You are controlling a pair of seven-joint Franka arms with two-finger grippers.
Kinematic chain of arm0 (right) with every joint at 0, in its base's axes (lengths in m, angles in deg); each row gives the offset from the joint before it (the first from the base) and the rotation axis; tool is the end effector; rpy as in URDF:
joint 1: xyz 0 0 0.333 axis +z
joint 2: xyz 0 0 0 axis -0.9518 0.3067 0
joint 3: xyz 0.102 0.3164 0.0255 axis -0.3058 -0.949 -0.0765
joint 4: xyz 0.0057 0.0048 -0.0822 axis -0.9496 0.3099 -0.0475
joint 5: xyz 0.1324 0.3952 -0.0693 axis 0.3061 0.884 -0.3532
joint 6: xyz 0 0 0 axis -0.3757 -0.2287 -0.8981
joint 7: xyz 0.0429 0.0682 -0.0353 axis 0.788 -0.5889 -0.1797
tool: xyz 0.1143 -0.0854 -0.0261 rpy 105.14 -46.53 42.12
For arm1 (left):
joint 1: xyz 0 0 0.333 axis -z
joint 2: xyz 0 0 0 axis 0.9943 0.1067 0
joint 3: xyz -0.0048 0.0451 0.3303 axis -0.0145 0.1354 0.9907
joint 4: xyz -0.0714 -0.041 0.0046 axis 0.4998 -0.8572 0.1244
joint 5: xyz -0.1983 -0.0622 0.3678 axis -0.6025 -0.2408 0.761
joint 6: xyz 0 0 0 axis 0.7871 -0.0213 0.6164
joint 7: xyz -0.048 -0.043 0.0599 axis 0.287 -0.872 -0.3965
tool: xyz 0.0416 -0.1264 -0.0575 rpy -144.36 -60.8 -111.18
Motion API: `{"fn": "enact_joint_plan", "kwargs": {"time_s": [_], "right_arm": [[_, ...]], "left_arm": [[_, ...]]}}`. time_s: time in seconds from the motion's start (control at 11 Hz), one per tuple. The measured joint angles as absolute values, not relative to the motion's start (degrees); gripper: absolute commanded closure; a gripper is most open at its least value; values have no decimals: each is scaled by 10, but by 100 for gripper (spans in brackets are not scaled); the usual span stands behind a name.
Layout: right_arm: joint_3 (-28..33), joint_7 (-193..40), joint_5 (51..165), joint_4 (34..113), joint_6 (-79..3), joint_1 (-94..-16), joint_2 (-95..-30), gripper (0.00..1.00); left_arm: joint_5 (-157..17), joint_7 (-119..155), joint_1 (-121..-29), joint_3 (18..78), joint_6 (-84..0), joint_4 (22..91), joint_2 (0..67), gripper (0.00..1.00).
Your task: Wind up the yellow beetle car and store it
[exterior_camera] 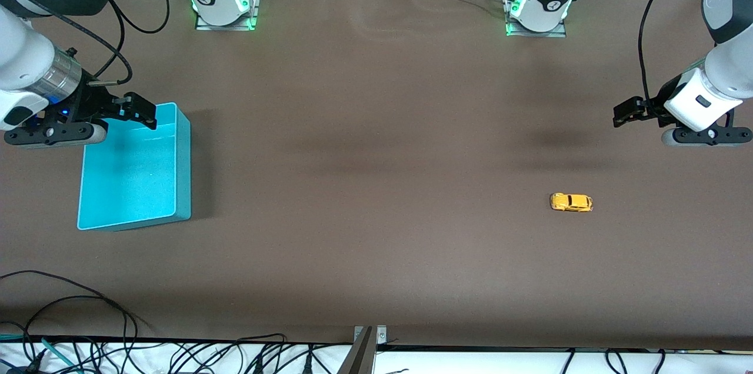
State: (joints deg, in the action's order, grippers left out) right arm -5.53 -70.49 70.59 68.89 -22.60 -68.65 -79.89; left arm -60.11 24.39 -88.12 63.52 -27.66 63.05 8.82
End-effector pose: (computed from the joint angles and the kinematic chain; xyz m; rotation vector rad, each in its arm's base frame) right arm 0.6231 0.0671 0.5236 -3.1369 -0.1419 -0.0115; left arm 0.5836 0.0188 0.4697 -3.1297 -0.0347 0.1326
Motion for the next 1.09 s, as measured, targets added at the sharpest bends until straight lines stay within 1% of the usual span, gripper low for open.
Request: {"fn": "enact_joint_plan", "kwargs": {"time_s": [1.09], "right_arm": [[-57, -692, 701, 689, -251, -685, -791, 0]], "left_arm": [[-601, 244, -888, 637, -277, 631, 93, 0]]}}
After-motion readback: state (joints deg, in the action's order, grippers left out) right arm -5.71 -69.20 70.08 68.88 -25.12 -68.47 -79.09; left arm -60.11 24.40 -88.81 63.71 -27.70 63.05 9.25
